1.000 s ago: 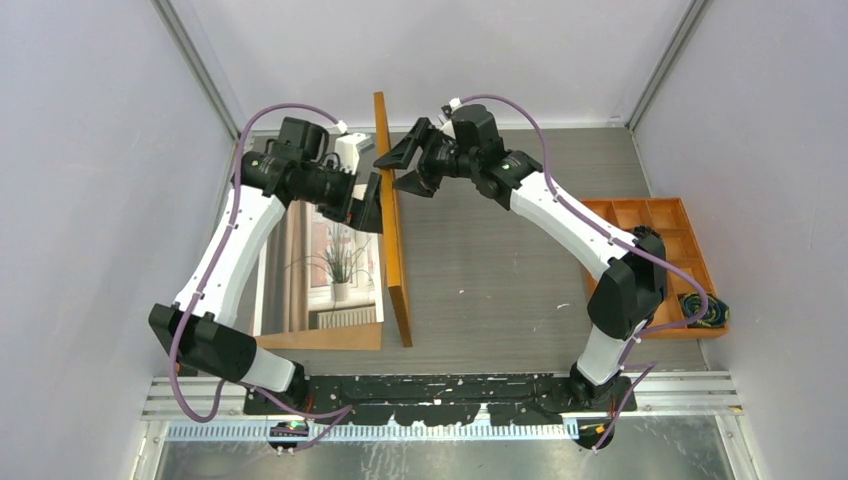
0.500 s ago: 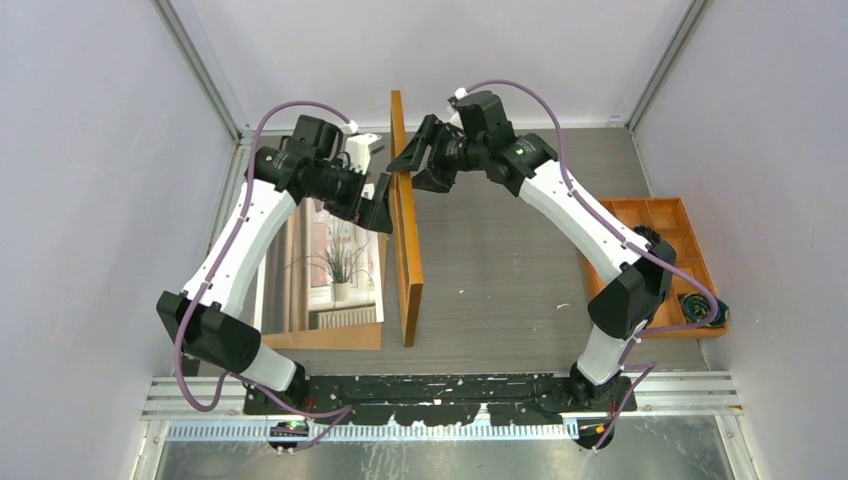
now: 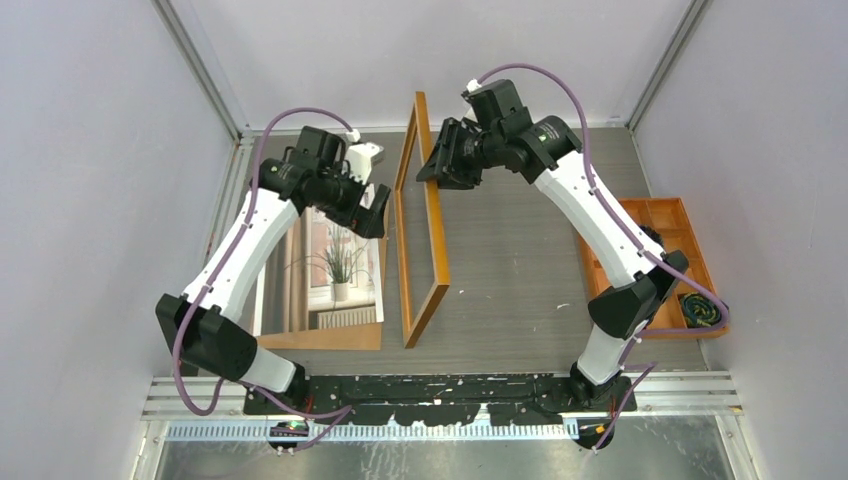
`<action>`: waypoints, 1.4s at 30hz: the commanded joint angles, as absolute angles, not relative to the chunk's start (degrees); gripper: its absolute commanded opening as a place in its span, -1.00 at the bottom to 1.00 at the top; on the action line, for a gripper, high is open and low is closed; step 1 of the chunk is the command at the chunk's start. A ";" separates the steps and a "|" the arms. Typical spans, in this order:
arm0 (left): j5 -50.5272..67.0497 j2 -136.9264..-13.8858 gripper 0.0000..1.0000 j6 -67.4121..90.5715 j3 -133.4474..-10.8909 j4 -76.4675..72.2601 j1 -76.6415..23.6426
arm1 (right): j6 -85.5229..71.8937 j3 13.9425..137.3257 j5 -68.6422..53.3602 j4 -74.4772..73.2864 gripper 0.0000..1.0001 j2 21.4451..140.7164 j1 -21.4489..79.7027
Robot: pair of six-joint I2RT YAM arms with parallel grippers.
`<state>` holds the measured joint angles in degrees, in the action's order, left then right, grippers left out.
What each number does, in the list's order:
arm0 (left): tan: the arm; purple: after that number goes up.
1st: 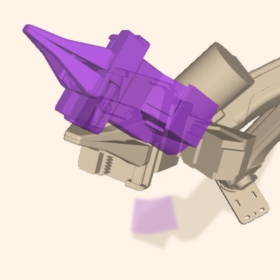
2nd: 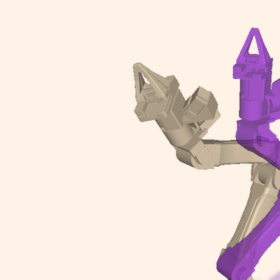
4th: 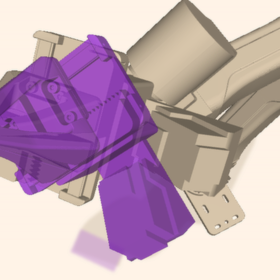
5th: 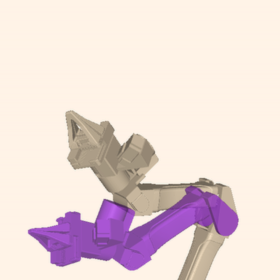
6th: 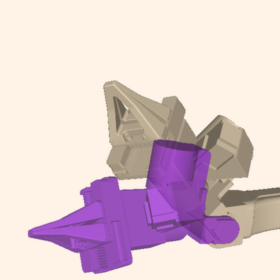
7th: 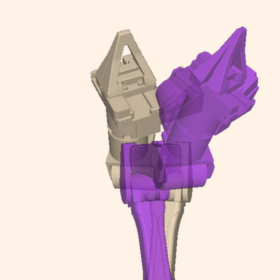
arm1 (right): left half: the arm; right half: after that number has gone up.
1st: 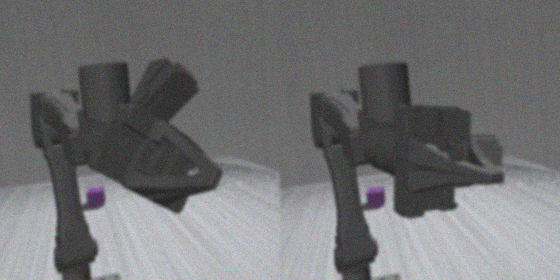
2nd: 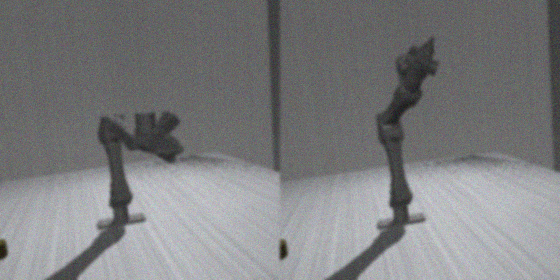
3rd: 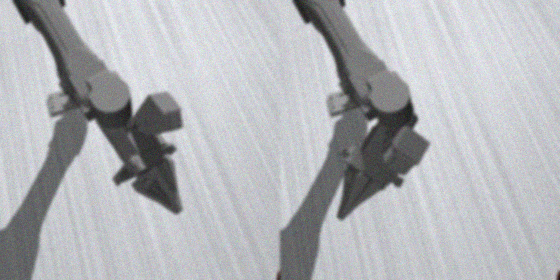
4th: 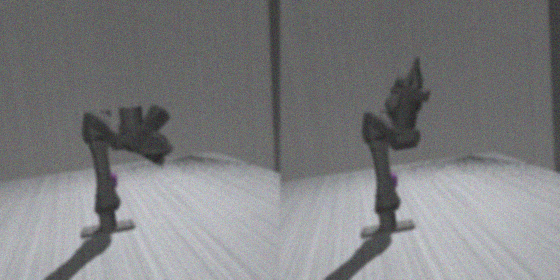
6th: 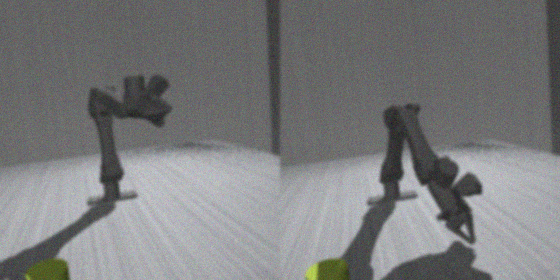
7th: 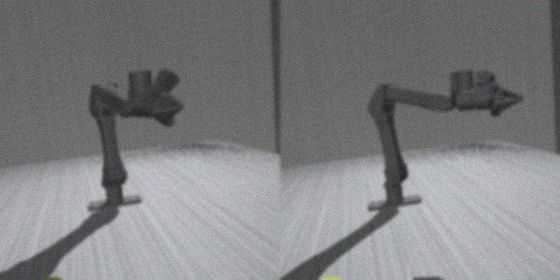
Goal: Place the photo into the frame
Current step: Turn over the photo frame at the center of the board.
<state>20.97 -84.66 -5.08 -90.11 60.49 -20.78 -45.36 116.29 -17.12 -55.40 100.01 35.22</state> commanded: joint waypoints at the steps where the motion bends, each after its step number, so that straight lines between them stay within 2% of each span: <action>1: 14.56 -80.43 0.99 -11.91 -84.30 53.39 -21.01 | -38.58 119.95 -11.34 -63.63 -0.19 98.88 34.63; 8: 9.40 -77.11 1.00 -18.91 -73.56 42.36 -21.01 | -33.63 114.12 -5.79 -67.91 -0.60 96.55 32.33; 16: 6.85 -80.65 0.99 -21.14 -68.88 36.49 -21.01 | -30.84 104.55 -3.39 -67.33 -0.72 92.40 29.66; 23: -1.52 -88.48 1.00 -23.37 -66.53 31.75 -21.50 | -28.92 95.99 -0.19 -64.00 -0.96 88.38 27.67; 33: -8.69 -95.85 1.00 -24.08 -65.17 23.89 -23.86 | -22.37 92.73 10.36 -64.16 -0.99 90.81 27.27; 42: -7.32 -97.96 0.99 -22.65 -64.18 20.99 -25.40 | -23.67 86.98 19.65 -60.91 -0.99 94.85 27.28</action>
<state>-6.63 -96.95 -22.74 -64.36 24.93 -24.27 -24.58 89.32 10.92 -61.84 92.95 27.31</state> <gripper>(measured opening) 0.996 0.324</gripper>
